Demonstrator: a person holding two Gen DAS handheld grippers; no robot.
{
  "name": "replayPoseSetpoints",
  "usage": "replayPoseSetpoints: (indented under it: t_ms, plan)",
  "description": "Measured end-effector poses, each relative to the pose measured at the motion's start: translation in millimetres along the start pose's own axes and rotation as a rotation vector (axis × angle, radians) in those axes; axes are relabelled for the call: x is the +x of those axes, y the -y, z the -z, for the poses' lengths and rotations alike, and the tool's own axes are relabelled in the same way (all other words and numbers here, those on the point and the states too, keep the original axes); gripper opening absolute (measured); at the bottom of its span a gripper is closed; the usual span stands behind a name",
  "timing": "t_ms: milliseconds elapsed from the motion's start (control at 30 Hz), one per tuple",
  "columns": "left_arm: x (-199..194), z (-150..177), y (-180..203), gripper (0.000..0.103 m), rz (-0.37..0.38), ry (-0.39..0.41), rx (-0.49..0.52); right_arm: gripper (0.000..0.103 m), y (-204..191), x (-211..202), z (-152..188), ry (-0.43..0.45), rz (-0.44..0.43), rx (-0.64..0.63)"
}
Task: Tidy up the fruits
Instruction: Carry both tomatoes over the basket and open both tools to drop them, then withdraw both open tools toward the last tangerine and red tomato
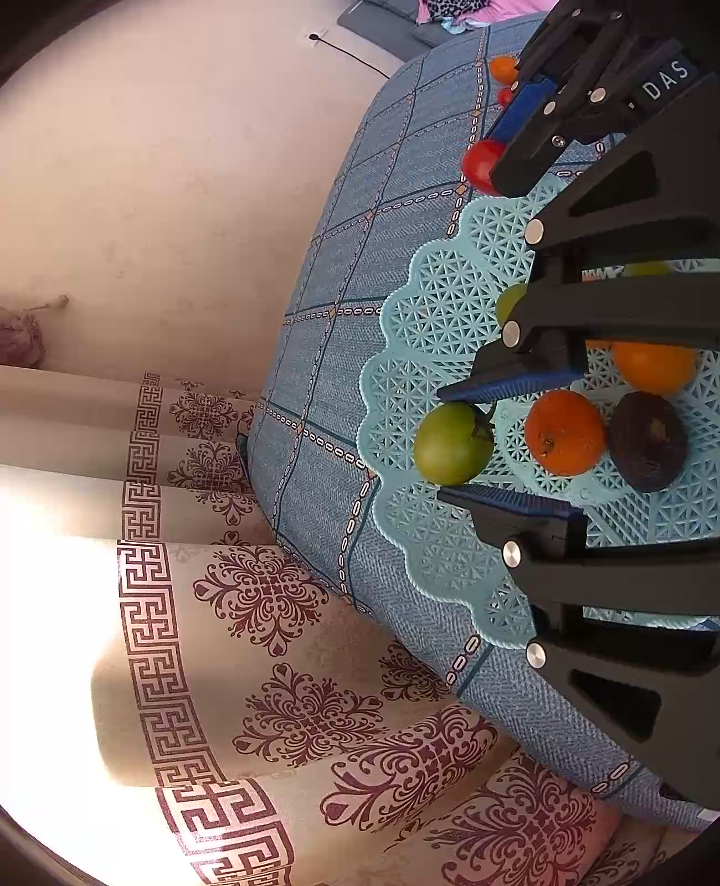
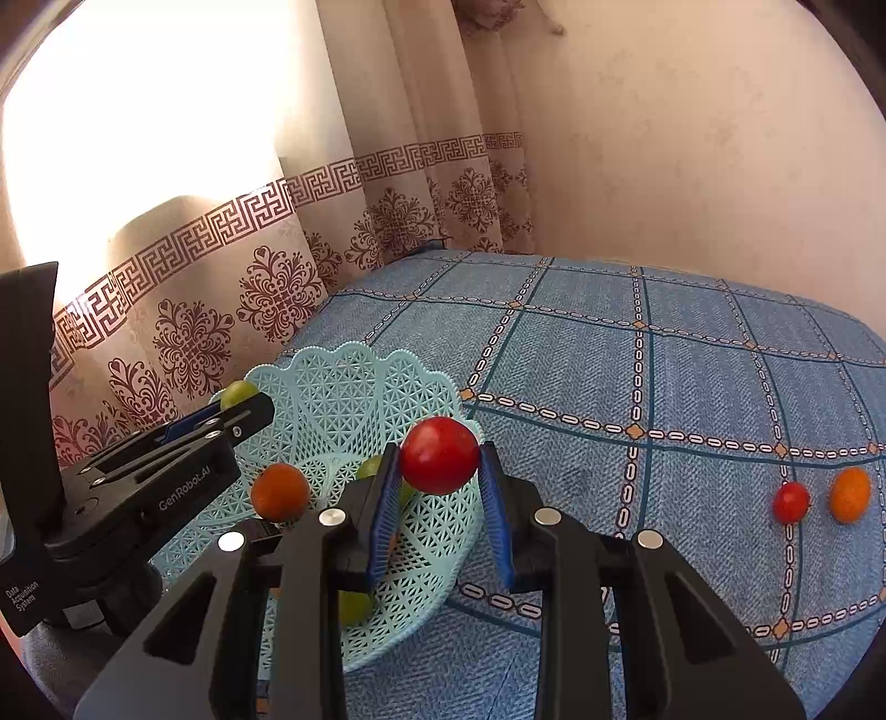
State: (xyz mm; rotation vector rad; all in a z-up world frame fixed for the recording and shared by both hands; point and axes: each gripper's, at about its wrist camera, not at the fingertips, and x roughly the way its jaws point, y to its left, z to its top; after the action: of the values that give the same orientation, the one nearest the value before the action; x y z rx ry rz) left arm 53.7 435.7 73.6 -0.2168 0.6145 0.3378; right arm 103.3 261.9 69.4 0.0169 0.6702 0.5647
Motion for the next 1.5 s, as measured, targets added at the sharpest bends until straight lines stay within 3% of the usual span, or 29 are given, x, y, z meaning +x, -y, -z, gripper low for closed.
replayPoseSetpoints:
  t_ms: [367, 500, 533, 600, 633, 667, 1033, 1500]
  plan:
    - [-1.6, 0.0, -0.5, 0.033, 0.003, -0.005, -0.008, 0.029, -4.2, 4.3, 2.9, -0.014, -0.013, -0.007]
    - [-3.8, -0.9, -3.0, 0.063, 0.001, 0.003, -0.027, 0.029, -5.3, 4.4, 3.0, -0.012, -0.013, -0.004]
    - [-4.5, -1.1, -3.4, 0.066, 0.003, 0.005, -0.030, 0.029, -5.0, 4.4, 3.2, -0.013, -0.014, -0.001]
    - [-5.4, -1.7, -4.8, 0.073, 0.005, 0.007, -0.041, 0.044, -2.6, 3.8, 3.0, -0.009, -0.018, 0.015]
    - [-5.5, -2.1, -5.7, 0.074, 0.004, 0.008, -0.046, 0.057, -0.8, 1.8, 3.0, 0.006, -0.014, 0.023]
    - [-5.4, -2.4, -6.7, 0.075, 0.001, 0.009, -0.051, 0.058, 0.3, 0.0, 3.2, 0.018, -0.004, 0.026]
    - [-8.2, -4.2, -6.8, 0.079, 0.008, 0.012, -0.056, 0.058, 15.9, -7.8, 0.5, 0.047, 0.022, 0.073]
    - [-19.2, -2.8, 9.2, 0.097, 0.032, 0.057, -0.022, 0.058, 35.2, -19.2, -3.6, 0.075, 0.075, 0.119]
